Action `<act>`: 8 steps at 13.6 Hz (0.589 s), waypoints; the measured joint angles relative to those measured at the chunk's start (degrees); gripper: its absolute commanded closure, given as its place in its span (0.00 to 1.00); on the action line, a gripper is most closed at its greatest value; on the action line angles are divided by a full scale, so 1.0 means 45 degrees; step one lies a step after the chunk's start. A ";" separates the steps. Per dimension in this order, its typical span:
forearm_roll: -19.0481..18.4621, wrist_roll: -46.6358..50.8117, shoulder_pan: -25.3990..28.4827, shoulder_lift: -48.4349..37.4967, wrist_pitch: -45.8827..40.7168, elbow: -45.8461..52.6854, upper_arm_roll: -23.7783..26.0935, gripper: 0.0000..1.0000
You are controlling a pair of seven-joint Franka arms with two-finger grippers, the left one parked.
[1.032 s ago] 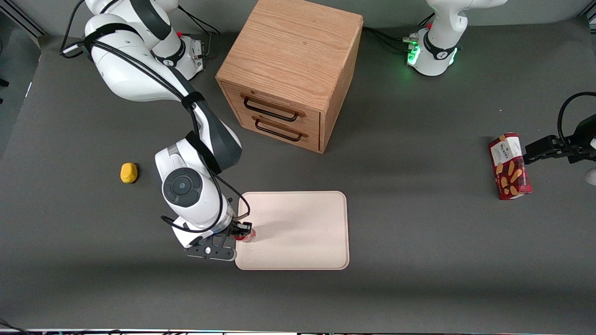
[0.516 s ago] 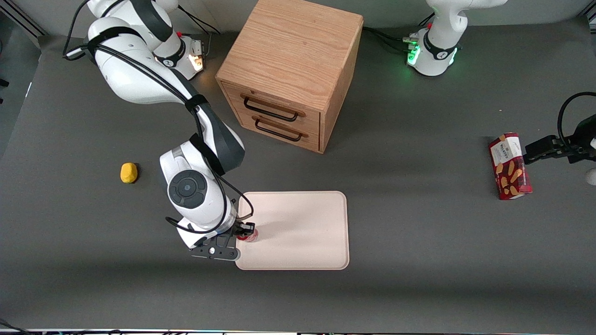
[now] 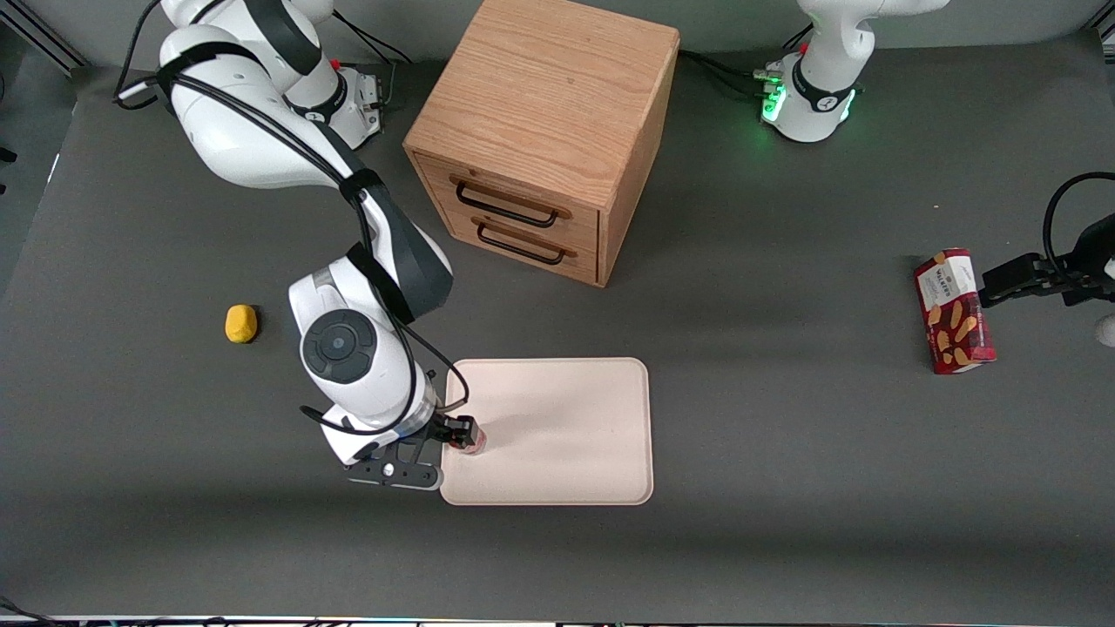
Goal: Place coke bottle on tray
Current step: 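Open the right gripper and withdraw it from the bottle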
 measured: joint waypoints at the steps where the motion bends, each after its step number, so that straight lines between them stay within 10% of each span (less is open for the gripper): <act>1: 0.0000 0.0000 -0.0018 -0.0284 -0.0693 0.0071 0.0005 0.00; 8: 0.1533 0.0000 -0.0324 -0.3932 -0.6281 0.0341 0.0052 0.00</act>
